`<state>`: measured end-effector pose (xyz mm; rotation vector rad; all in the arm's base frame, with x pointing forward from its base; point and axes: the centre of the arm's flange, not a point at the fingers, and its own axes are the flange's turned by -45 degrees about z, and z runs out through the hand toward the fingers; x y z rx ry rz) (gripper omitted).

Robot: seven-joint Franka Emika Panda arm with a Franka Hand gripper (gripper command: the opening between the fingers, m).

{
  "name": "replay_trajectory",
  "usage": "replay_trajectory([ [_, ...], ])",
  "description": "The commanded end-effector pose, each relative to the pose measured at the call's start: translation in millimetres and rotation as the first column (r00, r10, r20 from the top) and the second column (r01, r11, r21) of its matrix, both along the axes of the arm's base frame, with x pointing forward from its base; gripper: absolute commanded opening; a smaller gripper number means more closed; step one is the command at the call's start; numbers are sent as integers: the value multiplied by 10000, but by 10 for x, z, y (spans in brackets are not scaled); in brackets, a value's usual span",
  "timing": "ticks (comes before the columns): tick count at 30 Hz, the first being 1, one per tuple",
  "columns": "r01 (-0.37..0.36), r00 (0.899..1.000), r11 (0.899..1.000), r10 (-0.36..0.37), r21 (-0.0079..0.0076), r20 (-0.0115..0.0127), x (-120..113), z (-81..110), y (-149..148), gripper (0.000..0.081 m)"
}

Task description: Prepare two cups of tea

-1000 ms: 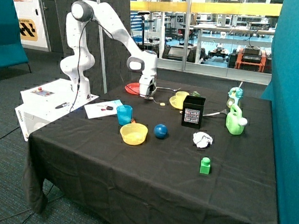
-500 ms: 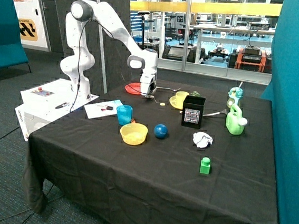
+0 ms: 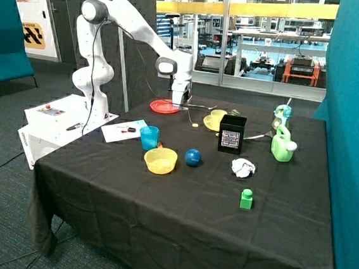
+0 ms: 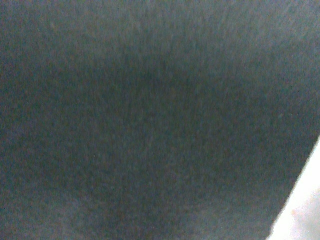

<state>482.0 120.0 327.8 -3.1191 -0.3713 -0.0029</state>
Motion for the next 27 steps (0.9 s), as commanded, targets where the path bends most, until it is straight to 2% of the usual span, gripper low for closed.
replay_trajectory([
  [1, -367, 9993, 9993, 367, -7, -18, 224, 444, -10, 0],
  [6, -446, 9990, 9990, 446, -7, -18, 451, 699, 17, 0],
  [10, -444, 9990, 9990, 444, -7, -18, 610, 811, 28, 0],
  [18, -365, 9993, 9993, 365, -7, -18, 828, 925, 13, 0],
  [27, -589, 9983, 9983, 589, -7, -18, 898, 1005, 91, 0],
])
